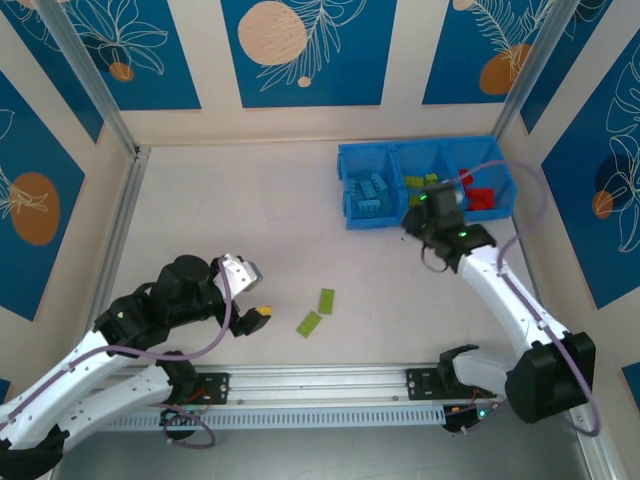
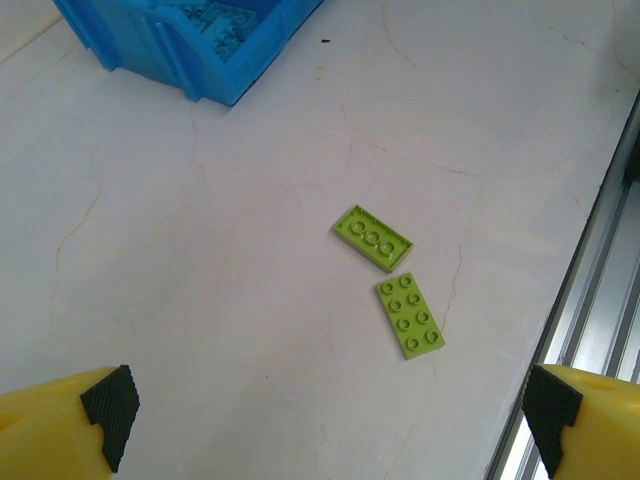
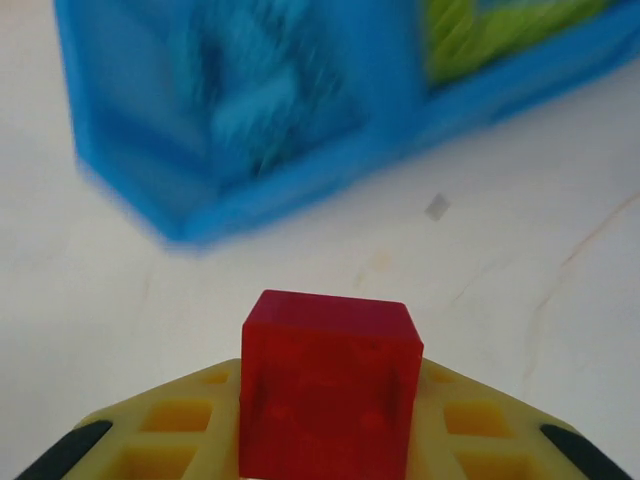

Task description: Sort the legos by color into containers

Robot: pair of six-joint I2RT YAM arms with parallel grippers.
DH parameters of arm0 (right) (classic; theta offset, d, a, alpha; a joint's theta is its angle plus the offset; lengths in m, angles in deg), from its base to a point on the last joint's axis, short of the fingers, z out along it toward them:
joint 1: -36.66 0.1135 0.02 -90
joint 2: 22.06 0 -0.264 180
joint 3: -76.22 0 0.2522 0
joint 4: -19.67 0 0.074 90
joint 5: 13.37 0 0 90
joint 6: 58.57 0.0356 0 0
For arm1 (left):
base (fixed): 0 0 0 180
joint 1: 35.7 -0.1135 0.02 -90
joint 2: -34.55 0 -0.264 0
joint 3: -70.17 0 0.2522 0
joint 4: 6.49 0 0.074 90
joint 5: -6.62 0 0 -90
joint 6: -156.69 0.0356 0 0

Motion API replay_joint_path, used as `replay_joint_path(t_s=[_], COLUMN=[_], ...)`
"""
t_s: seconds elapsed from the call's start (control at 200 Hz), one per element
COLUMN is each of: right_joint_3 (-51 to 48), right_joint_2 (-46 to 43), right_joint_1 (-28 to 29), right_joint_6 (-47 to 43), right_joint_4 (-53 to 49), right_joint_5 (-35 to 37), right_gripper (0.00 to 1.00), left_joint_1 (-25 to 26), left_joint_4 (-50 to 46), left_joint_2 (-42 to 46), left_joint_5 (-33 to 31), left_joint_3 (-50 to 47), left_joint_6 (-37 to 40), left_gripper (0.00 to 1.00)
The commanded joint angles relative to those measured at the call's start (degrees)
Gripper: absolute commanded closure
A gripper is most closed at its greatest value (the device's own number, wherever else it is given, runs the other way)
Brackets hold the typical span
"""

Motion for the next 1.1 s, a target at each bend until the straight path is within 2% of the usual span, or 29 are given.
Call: replay_joint_path(t_s=[0.0, 0.175, 0.32, 0.365, 0.465, 0.545, 0.64, 0.83, 0.97, 1.095], right_joint_3=[7.3, 21.6, 32.3, 35.0, 42.2, 46.2, 43.7, 27.3, 13.9, 1.9], right_joint_2=[6.6, 23.1, 34.4, 37.4, 43.3, 45.0, 41.6, 27.1, 13.1, -1.0], right_joint_1=[-10.5, -23.2, -27.9, -28.6, -29.6, -29.5, -29.0, -26.4, -21.3, -14.0], right_joint_6=[-3.7, -1.5, 1.8, 2.7, 3.5, 3.3, 4.1, 7.3, 7.8, 8.5], right_joint_4=[2.0, 3.2, 0.2, -0.8, -5.1, -8.9, -8.1, -1.1, 2.2, 3.7], right_joint_5=[-7.4, -12.6, -18.4, -19.4, -21.9, -23.9, -26.1, -31.6, -32.8, -33.2], right_gripper=[0.78, 0.78, 0.76, 0.7, 0.42, 0.33, 0.32, 0.31, 0.3, 0.3], left_joint_1=[-0.8, -0.8, -0.8, -0.9, -0.9, -0.9, -0.9, -0.9, -0.9, -0.7], left_joint_4=[1.0, 0.9, 0.8, 0.7, 0.5, 0.4, 0.2, -0.1, 0.5, 6.0], left_joint_2=[0.2, 0.7, 0.3, 0.0, -0.4, -0.7, -0.8, -3.2, -8.6, -12.6], left_joint_5=[1.2, 0.4, 0.0, -0.1, -0.3, -0.4, -0.7, -1.6, -3.0, -2.6], left_joint_3=[-0.3, -0.3, -0.3, -0.3, -0.3, -0.3, -0.1, 0.4, 4.0, 2.5], left_joint_6=[0.6, 0.4, 0.5, 0.6, 0.7, 0.7, 0.5, -3.3, -15.5, -26.8], left_gripper=[0.0, 0.0, 0.0, 0.0, 0.0, 0.0, 0.0, 0.0, 0.0, 0.0])
